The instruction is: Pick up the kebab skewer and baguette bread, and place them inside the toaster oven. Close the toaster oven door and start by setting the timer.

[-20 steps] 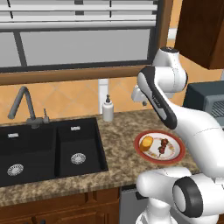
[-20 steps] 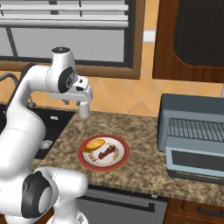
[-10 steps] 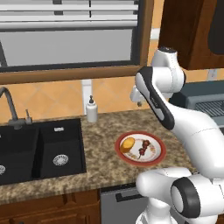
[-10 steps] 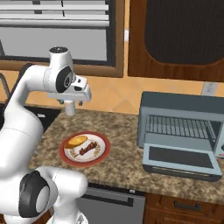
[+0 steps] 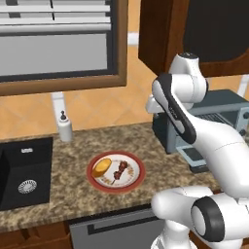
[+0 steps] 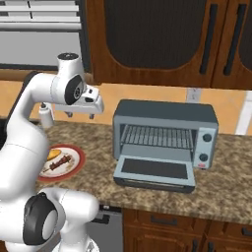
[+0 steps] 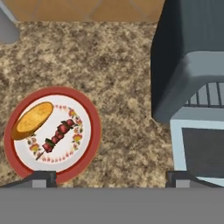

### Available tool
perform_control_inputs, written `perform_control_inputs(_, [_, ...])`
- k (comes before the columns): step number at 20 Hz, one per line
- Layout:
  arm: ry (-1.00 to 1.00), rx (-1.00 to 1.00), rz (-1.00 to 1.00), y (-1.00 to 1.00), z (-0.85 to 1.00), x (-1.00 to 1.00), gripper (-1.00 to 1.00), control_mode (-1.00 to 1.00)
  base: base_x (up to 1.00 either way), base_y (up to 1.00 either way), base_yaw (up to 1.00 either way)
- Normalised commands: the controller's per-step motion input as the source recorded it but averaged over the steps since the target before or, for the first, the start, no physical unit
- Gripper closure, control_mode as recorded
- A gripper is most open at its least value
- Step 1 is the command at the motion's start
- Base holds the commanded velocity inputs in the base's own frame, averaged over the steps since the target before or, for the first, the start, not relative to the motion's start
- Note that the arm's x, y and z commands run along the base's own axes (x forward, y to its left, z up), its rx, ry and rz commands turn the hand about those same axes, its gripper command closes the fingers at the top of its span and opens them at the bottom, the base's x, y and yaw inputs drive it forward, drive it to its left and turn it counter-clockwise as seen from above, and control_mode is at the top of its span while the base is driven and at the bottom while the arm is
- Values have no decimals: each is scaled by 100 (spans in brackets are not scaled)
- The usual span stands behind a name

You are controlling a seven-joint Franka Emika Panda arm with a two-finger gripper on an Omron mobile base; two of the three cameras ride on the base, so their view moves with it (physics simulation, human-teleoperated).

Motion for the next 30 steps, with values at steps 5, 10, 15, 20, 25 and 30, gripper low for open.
perform_control_inputs(5, [0,0,0,0,0,0,-100,100,15,-34,-16])
perform_control_inputs(10, [0,0,0,0,0,0,-100,100,30,-45,-4])
perform_control_inputs(15, [0,0,0,0,0,0,-100,100,33,-39,4])
perform_control_inputs(20, [0,0,0,0,0,0,-100,100,26,5,5])
perform_control_inputs(25, [0,0,0,0,0,0,-100,100,39,15,5])
perform_control_inputs(30, [0,0,0,0,0,0,-100,100,59,2,15])
